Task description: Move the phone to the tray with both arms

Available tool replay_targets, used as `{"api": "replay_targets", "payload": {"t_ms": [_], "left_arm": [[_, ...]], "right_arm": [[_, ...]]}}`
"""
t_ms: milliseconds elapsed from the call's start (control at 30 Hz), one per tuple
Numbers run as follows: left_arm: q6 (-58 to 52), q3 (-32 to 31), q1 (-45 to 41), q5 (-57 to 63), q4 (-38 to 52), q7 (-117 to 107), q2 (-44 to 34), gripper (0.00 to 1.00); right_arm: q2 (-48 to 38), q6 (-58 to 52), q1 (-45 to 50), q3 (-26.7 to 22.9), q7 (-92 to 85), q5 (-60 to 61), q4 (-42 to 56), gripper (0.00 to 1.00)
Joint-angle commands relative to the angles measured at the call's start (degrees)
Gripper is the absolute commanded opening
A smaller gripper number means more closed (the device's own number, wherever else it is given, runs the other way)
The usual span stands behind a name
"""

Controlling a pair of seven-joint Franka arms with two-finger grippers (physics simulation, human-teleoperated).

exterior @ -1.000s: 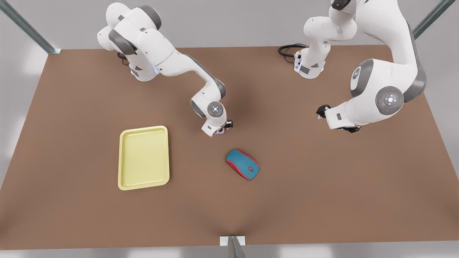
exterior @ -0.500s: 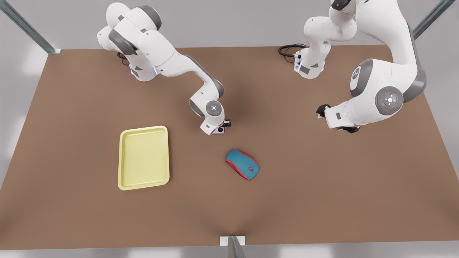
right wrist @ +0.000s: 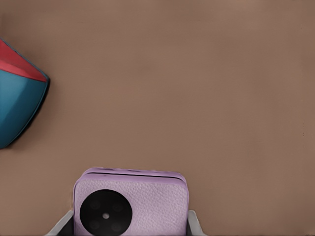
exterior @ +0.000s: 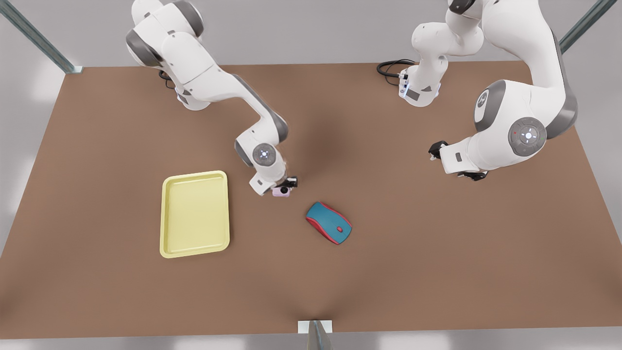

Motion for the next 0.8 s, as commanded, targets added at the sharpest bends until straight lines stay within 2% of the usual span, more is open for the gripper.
{"api": "replay_targets", "payload": {"t_ms": [0, 167, 200, 233, 267, 333, 400, 433, 467, 500, 567, 600, 733, 767], "left_arm": [[0.04, -0.02, 0.00, 0.02, 0.02, 0.32, -0.06, 1.00], [-0.05, 0.07, 0.00, 0.11, 0.02, -0.38, -0.15, 1.00], [-0.75, 0.24, 0.00, 1.07, 0.02, -6.34, -0.15, 1.00], [-0.66, 0.16, 0.00, 2.48, 0.11, -16.72, -0.15, 1.00], [-0.66, 0.86, 0.09, 2.48, 0.20, -19.63, -0.24, 1.00], [-0.40, 1.12, 0.00, 2.39, 0.20, -19.54, -0.33, 1.00], [-0.22, 1.12, 0.09, 2.31, 1.61, -19.63, 0.29, 1.00], [-0.22, 1.21, 0.09, 2.48, 2.05, -19.63, 0.29, 1.00], [-0.22, 1.21, 0.09, 3.97, 2.22, -19.72, 0.38, 1.00], [-0.22, 1.12, 0.00, 6.09, 2.31, -20.68, 0.73, 1.00], [-4.17, 1.39, 0.09, 6.17, 7.76, -21.39, 3.36, 1.00], [-5.14, 3.06, 0.09, 5.82, 8.20, -21.30, 3.54, 1.00], [-6.02, 3.06, 0.09, 5.65, 8.20, -21.30, 3.54, 1.00], [-6.02, 3.06, 0.09, 5.65, 8.20, -21.30, 3.54, 1.00]], "right_arm": [[-2.77, -9.03, -6.76, -0.02, -20.52, -0.16, -0.37, 0.78], [-3.13, -6.50, -26.70, -0.10, -47.16, -0.25, -6.86, 0.79], [-2.69, -4.55, -28.30, -0.10, -50.41, -0.16, -9.16, 0.80], [-2.34, -3.93, -28.30, -0.10, -50.59, -0.16, -9.51, 0.97], [-2.16, -3.93, -27.94, -0.10, -50.59, -0.16, -9.42, 1.00], [-1.90, -4.11, -27.51, -0.10, -50.15, -0.25, -8.02, 1.00], [-2.07, -5.34, -27.77, -0.28, -49.97, -0.25, -2.66, 1.00], [-2.60, -8.41, -28.38, -0.72, -50.06, -1.04, 1.29, 1.00], [-3.12, -16.05, -28.30, -1.07, -49.89, -1.92, 8.67, 1.00], [-7.42, -23.35, -28.21, -1.16, -49.62, -2.01, 12.28, 1.00], [-20.60, -36.27, -27.86, -1.33, -44.80, -2.01, 11.32, 1.00], [-23.52, -39.43, -27.59, -1.42, -42.94, -2.01, 8.68, 1.00], [-23.34, -42.87, -27.50, -1.69, -43.64, -1.48, 10.44, 1.00], [-23.17, -46.62, -27.50, -1.07, -44.26, -1.30, 10.88, 1.00]]}}
